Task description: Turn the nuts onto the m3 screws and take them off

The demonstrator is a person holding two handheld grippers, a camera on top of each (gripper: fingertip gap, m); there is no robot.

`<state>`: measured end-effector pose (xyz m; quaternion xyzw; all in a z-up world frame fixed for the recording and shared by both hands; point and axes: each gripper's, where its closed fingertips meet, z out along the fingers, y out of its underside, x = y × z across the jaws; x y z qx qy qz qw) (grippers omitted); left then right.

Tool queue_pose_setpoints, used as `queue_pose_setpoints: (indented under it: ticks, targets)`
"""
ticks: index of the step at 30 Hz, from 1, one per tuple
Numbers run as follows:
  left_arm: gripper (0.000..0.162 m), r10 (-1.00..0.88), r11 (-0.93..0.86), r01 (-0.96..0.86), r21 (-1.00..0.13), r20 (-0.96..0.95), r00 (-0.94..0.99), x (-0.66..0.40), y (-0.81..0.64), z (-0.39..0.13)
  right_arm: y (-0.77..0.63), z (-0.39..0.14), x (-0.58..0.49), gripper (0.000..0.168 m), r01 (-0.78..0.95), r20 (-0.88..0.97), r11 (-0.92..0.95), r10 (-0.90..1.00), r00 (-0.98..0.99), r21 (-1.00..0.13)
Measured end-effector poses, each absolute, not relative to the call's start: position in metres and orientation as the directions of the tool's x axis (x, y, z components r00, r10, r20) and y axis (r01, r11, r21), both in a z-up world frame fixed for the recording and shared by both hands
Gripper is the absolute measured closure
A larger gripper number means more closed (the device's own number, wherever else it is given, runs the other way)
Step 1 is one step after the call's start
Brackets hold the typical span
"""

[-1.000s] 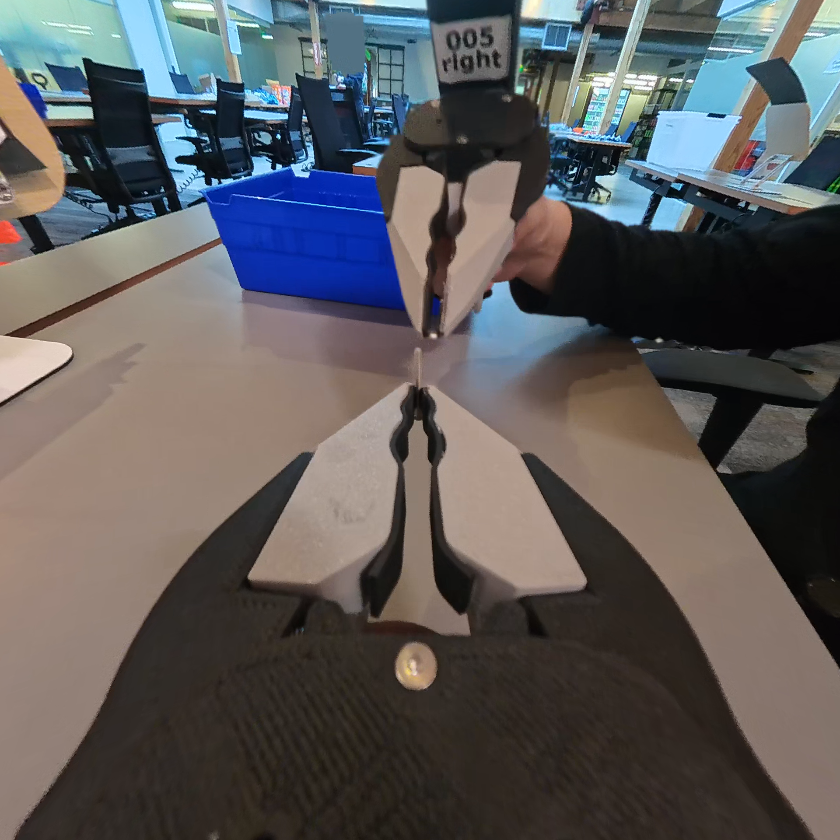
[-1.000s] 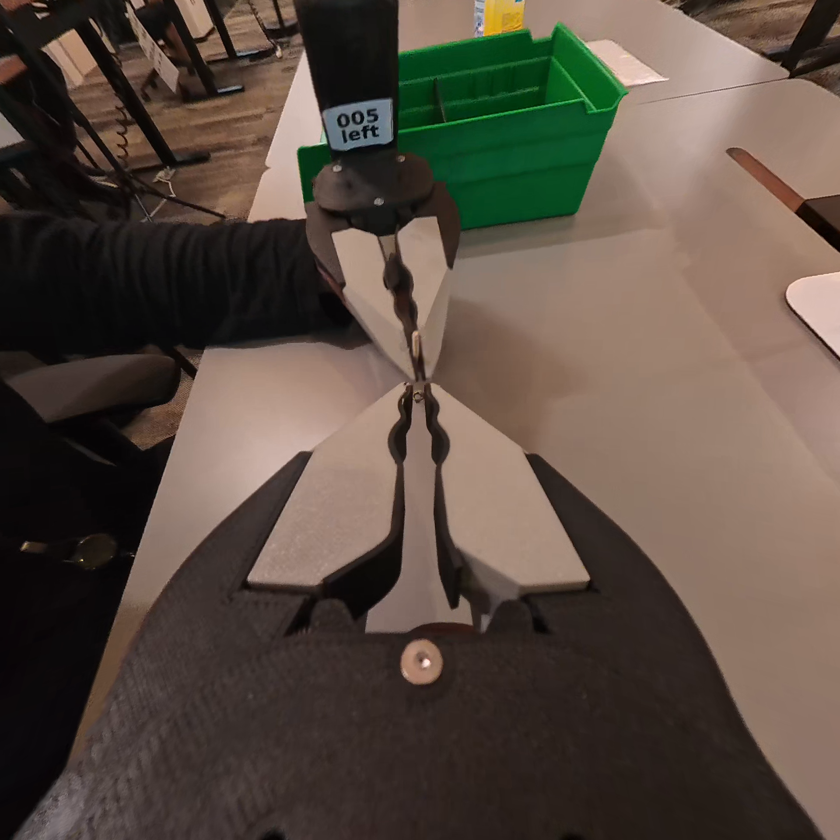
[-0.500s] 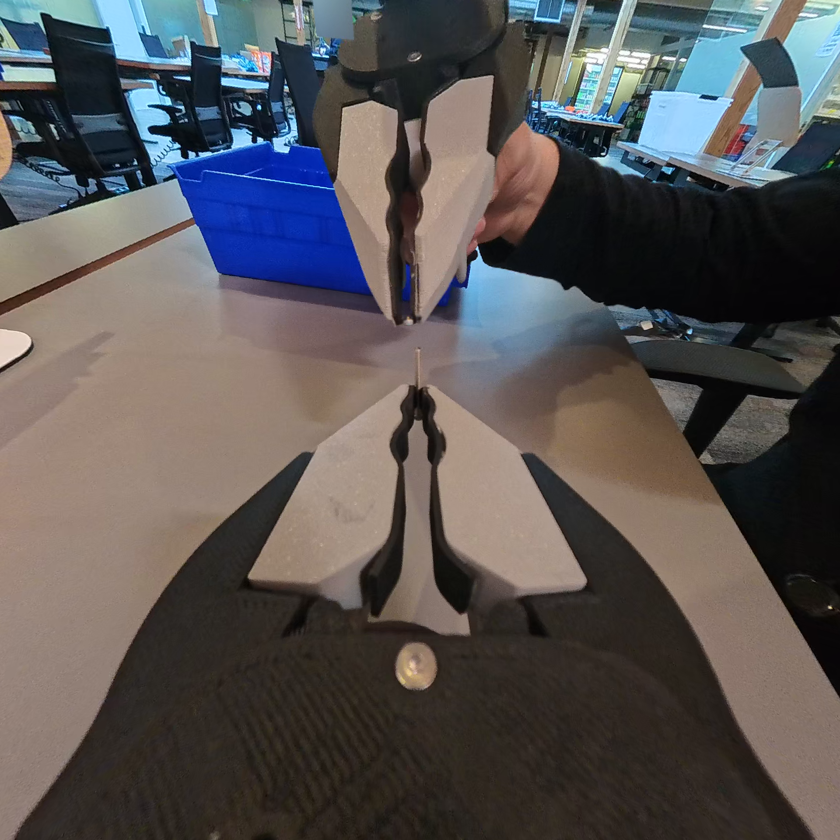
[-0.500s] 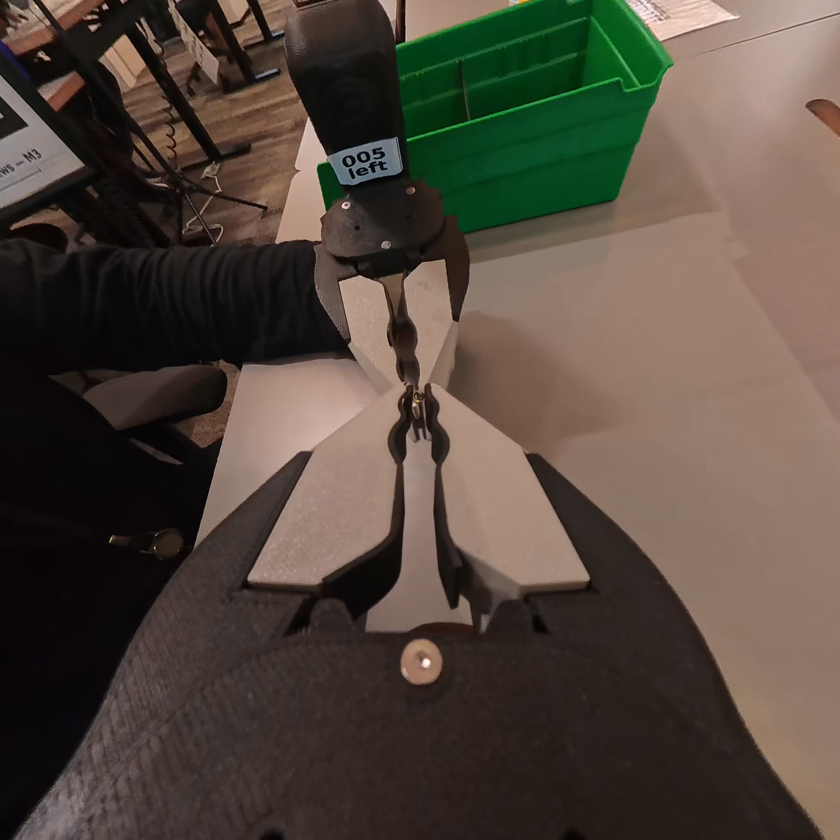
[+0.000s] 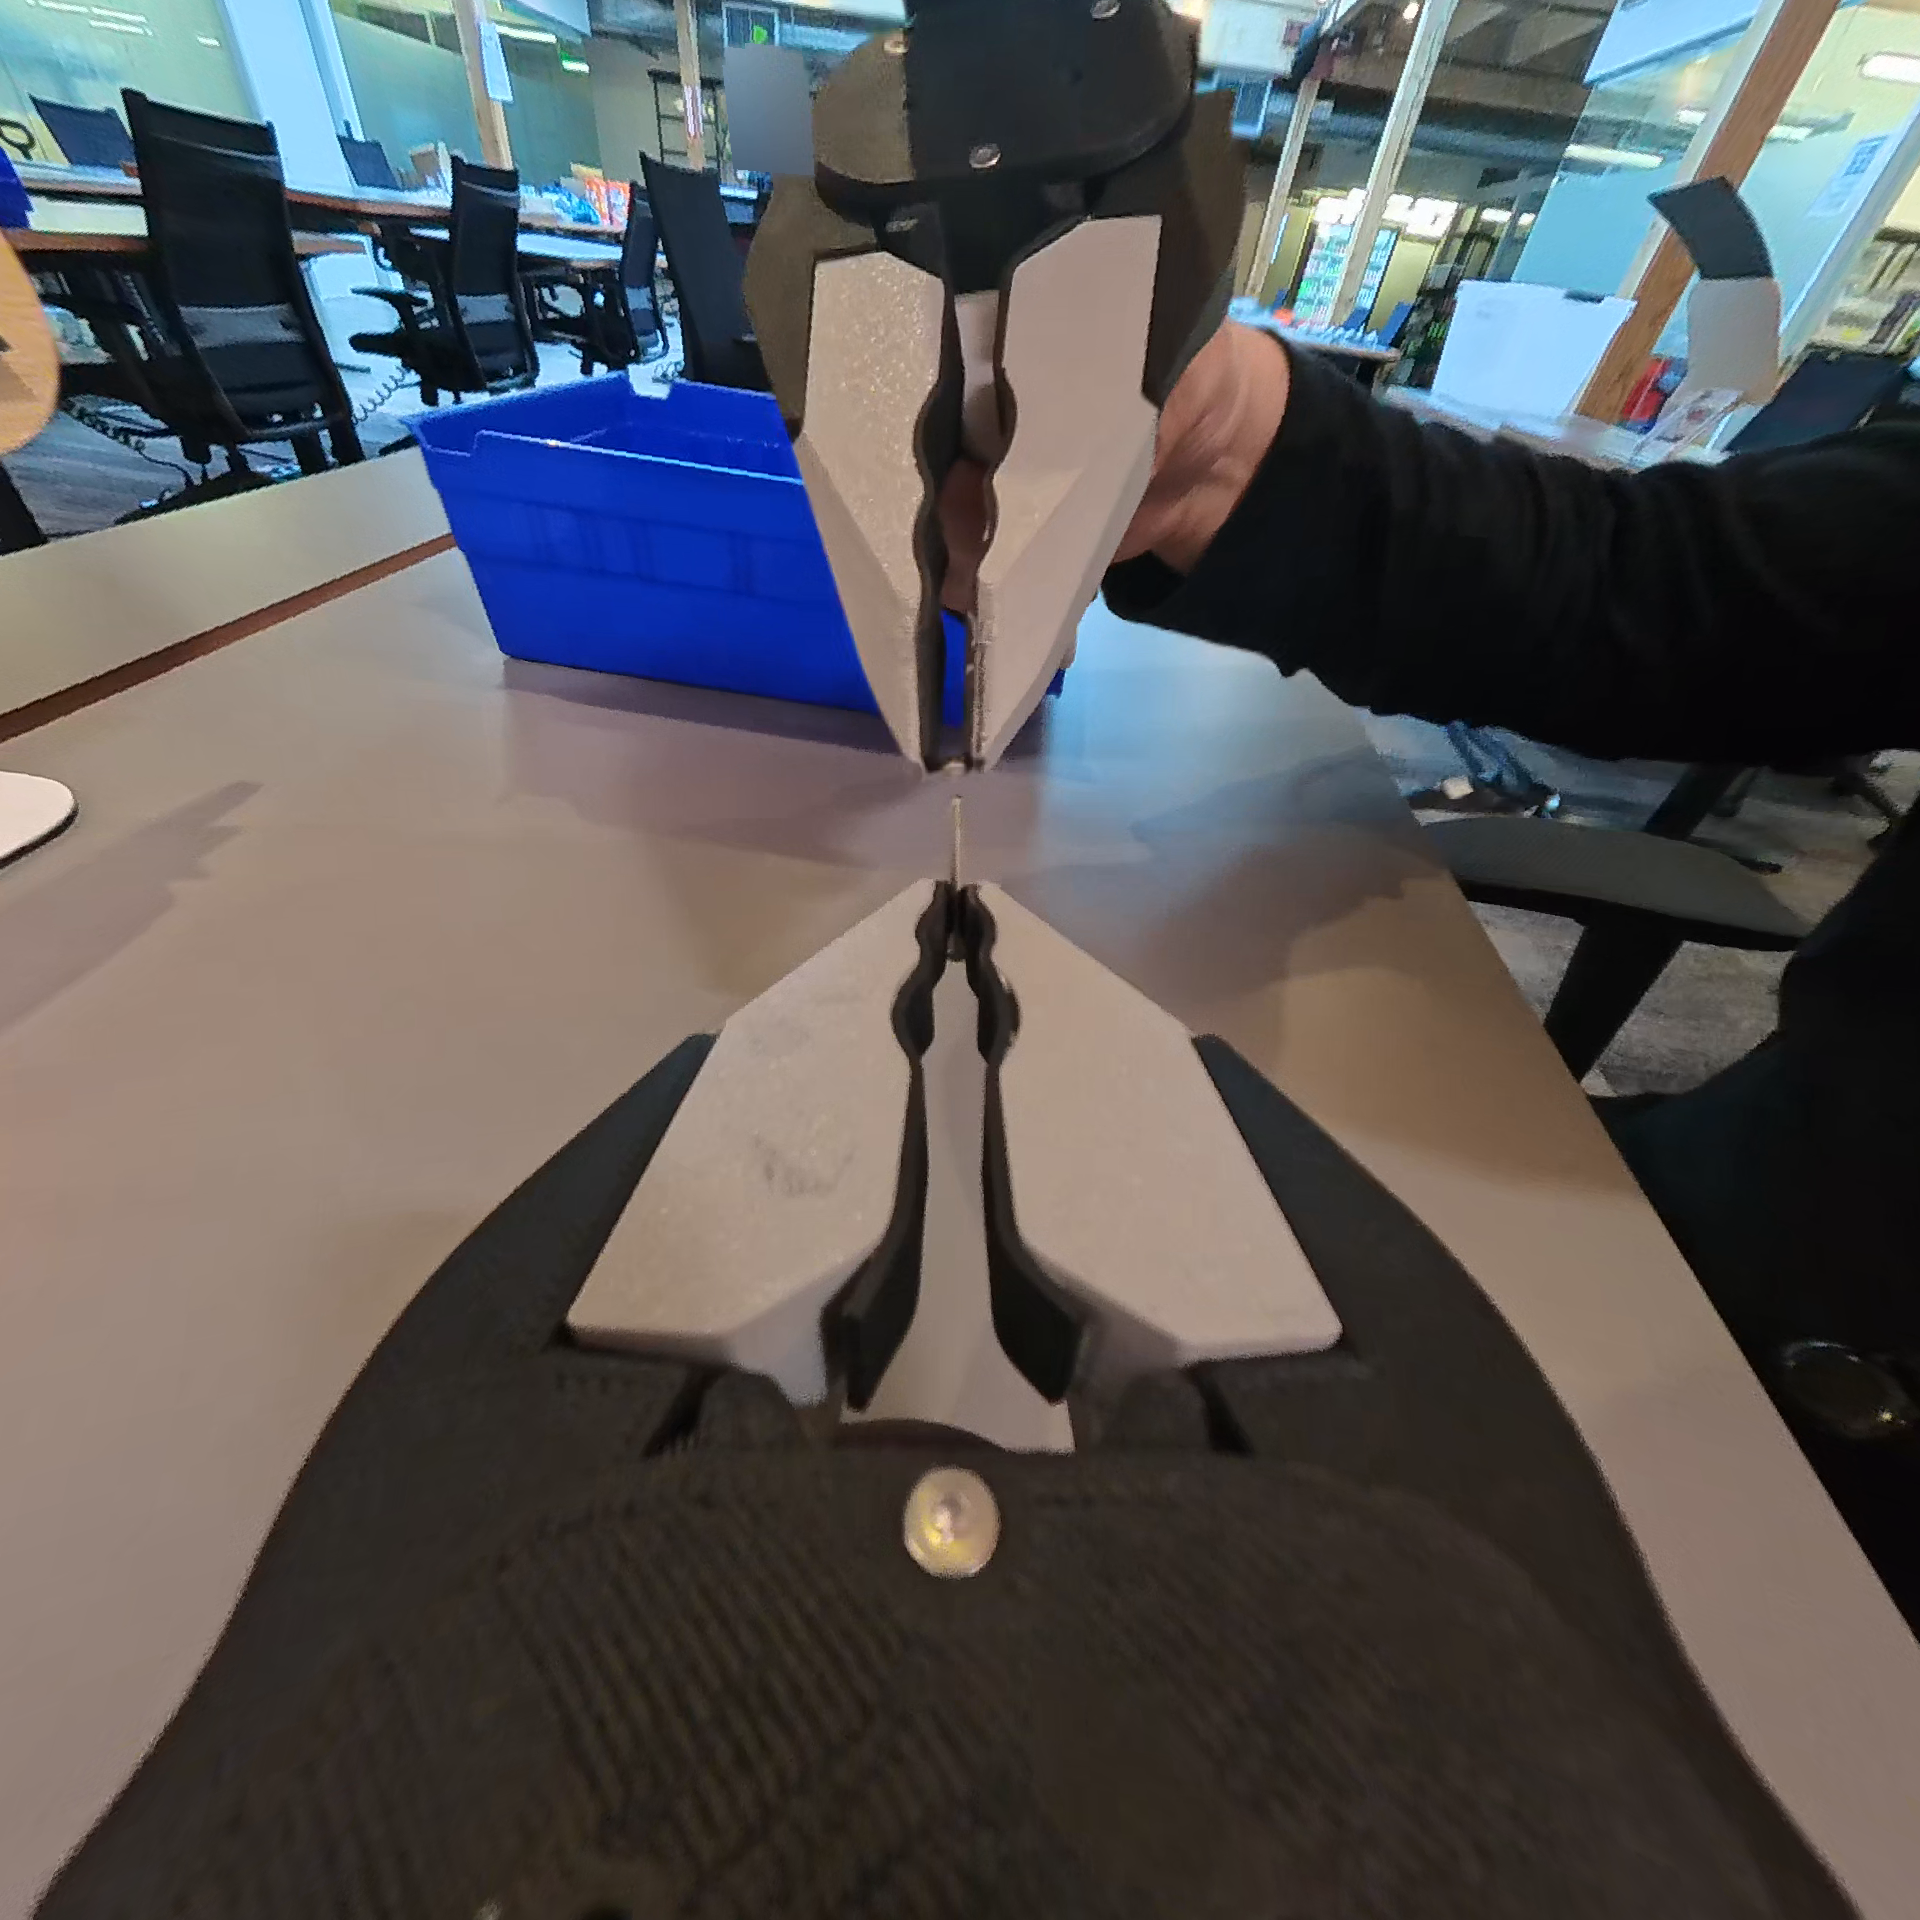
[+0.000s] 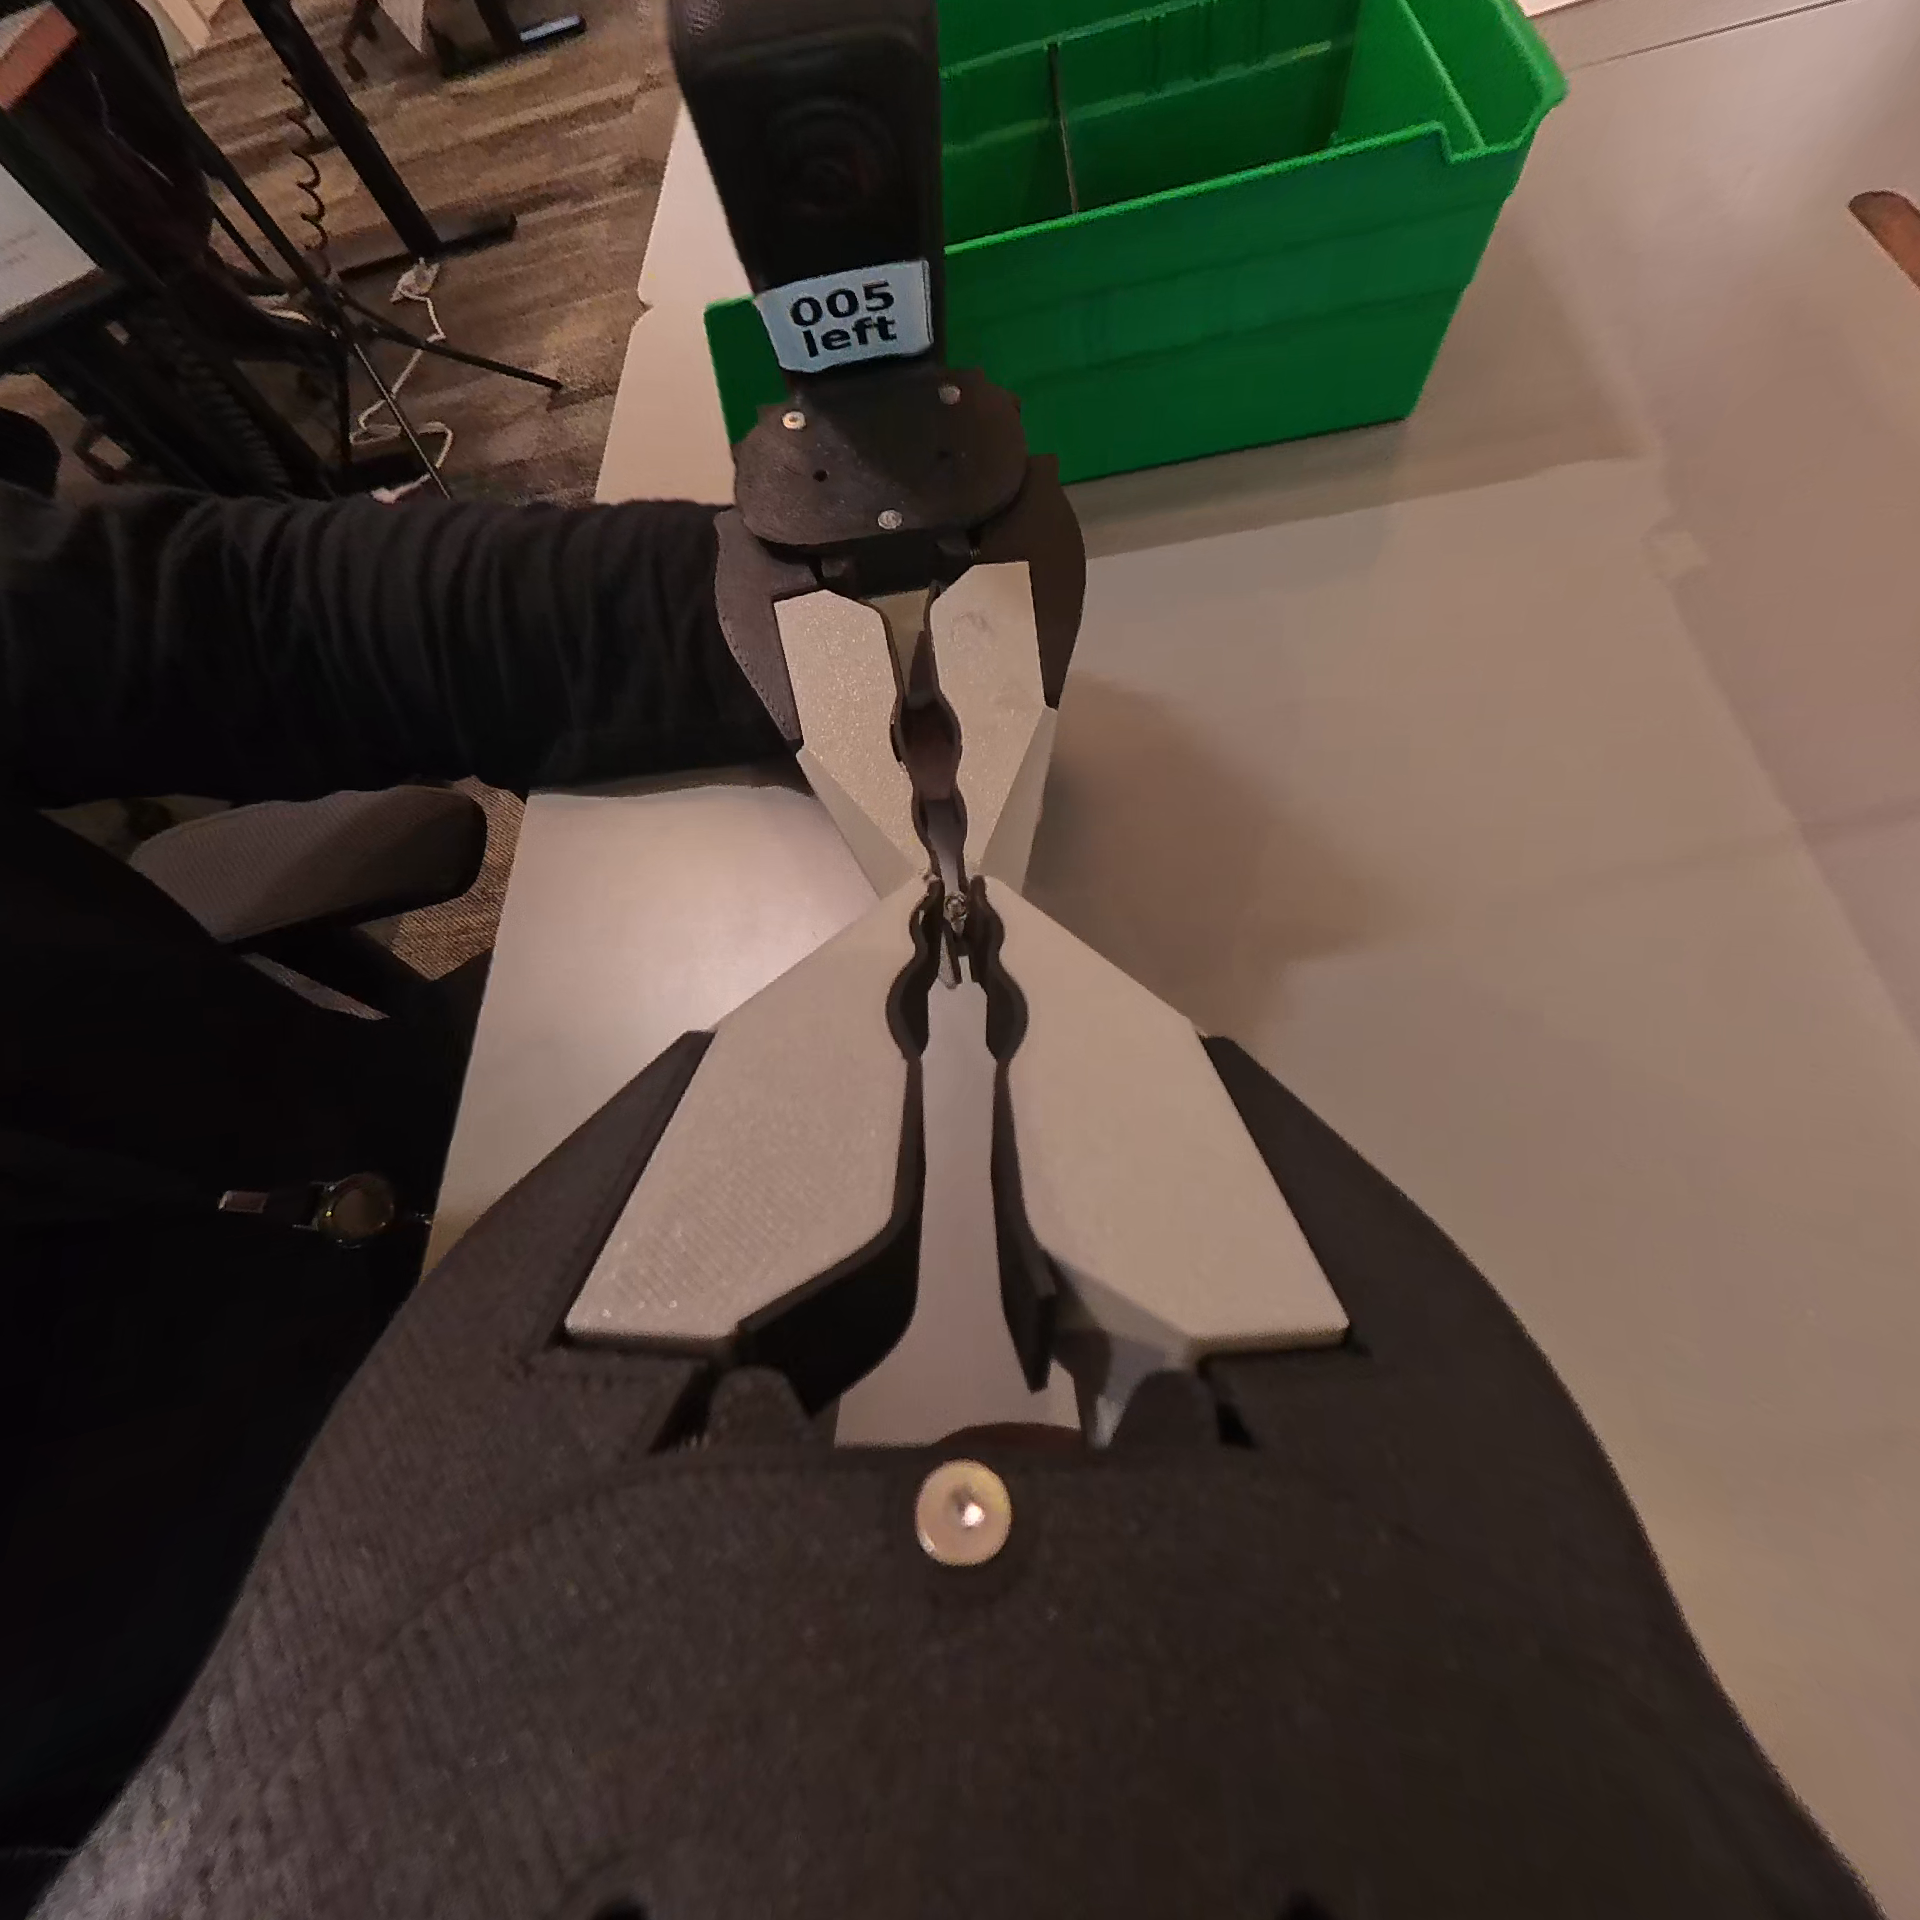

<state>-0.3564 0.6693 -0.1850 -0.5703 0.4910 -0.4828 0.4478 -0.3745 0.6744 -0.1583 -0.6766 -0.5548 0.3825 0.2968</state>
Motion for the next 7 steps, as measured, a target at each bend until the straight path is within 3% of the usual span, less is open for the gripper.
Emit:
queue_pose_setpoints:
  ticks: [7]
  targets:
    - [0.162, -0.987, -0.159, -0.028, -0.987, 0.159, 0.013, -0.356, 0.668, -0.172, 0.675, -0.146, -0.380, 0.166, 0.564, -0.155, -0.173, 0.985, 0.081, -0.807]
